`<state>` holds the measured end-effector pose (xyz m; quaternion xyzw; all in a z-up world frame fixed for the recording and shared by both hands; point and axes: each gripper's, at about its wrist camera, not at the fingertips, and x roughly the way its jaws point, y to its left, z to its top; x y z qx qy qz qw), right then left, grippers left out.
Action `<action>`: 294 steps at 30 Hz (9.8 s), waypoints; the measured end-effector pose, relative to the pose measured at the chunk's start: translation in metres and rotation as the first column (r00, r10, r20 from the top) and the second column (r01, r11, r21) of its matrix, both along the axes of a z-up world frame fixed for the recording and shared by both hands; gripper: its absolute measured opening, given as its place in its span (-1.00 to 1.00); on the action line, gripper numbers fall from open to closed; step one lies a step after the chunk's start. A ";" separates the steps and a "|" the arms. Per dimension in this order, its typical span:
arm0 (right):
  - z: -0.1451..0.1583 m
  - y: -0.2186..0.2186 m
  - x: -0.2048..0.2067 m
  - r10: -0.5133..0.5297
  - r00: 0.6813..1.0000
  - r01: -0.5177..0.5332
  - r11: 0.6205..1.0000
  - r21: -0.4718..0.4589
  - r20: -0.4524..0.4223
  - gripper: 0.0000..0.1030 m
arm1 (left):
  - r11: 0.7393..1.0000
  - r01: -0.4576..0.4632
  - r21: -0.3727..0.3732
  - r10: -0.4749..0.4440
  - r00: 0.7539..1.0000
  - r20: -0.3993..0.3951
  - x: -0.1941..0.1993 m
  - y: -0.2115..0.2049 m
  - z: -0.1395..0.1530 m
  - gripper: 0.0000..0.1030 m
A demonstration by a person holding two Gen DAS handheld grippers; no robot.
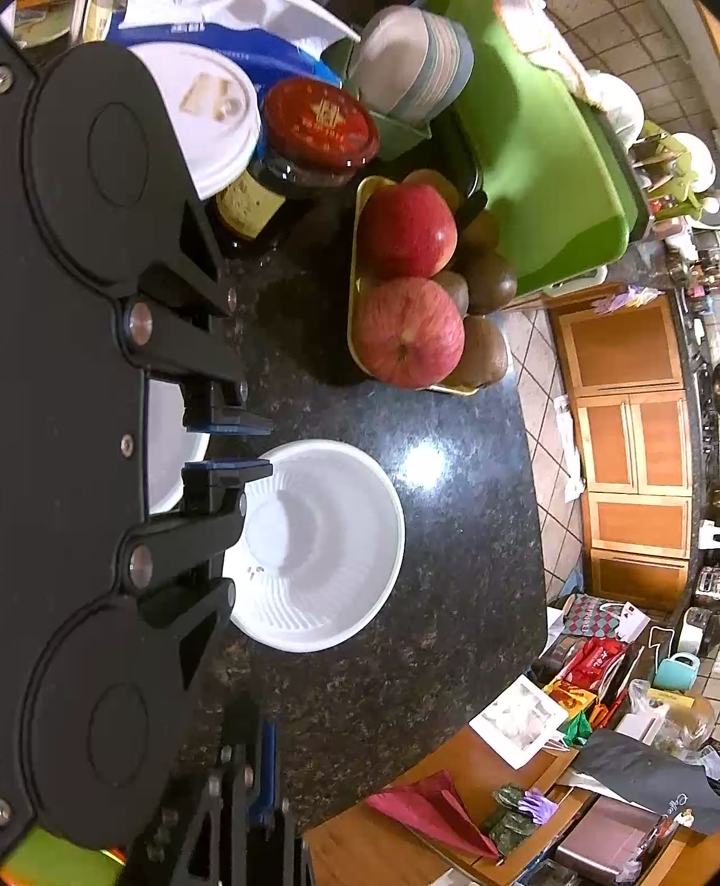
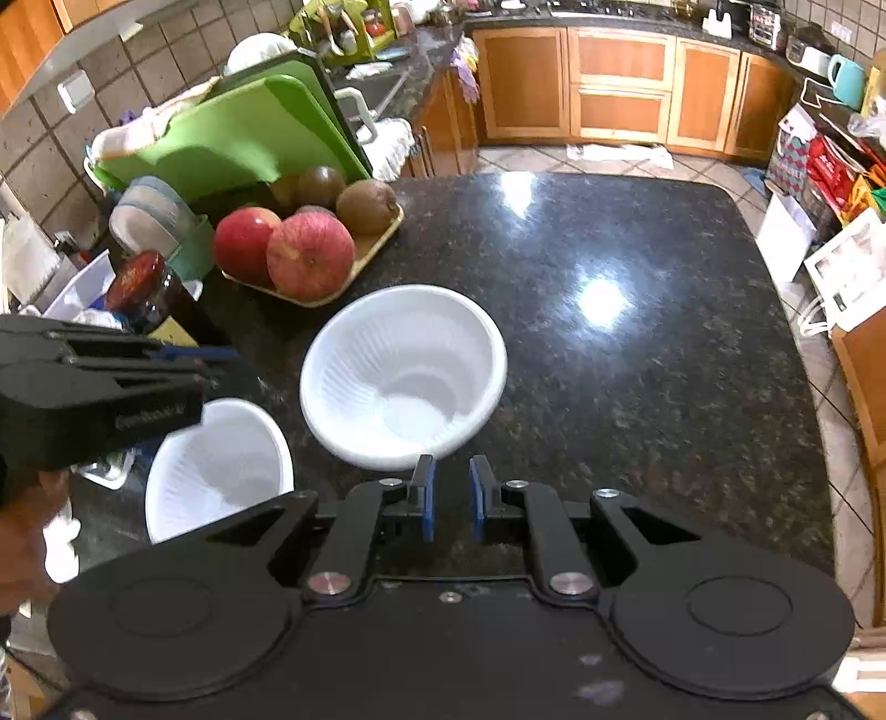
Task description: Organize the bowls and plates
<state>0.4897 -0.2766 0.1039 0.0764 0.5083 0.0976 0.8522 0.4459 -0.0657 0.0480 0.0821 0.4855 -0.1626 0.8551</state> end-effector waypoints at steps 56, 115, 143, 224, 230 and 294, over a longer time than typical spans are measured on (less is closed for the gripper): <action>-0.032 -0.007 0.050 0.025 1.000 -0.025 0.999 -0.041 0.001 -0.68 | 1.000 0.005 0.020 -0.003 0.994 -0.107 0.040 -0.034 -0.037 -0.77; -0.033 0.070 -0.183 0.199 0.980 -0.200 0.973 -0.118 -0.025 -0.68 | 0.996 0.035 0.080 -0.024 0.991 -0.129 -0.186 0.025 -0.042 -0.68; -0.029 0.063 -0.177 0.201 0.979 -0.202 0.977 -0.072 -0.017 -0.47 | 0.998 0.061 0.035 -0.057 0.994 -0.093 -0.188 0.033 -0.037 -0.28; -0.047 0.108 -0.002 0.264 0.964 -0.265 0.964 0.000 -0.037 -0.62 | 0.976 -0.216 0.009 0.216 0.972 -0.088 -0.064 0.076 -0.054 -0.56; -0.032 0.092 -0.025 0.225 0.974 -0.225 0.974 0.003 -0.017 -0.62 | 0.985 -0.172 0.001 0.172 0.983 -0.060 -0.080 0.067 -0.038 -0.56; -0.024 0.066 -0.187 0.145 0.988 -0.148 0.988 -0.048 -0.050 -0.47 | 0.999 0.043 0.024 -0.042 0.998 -0.040 -0.201 0.041 -0.045 -0.35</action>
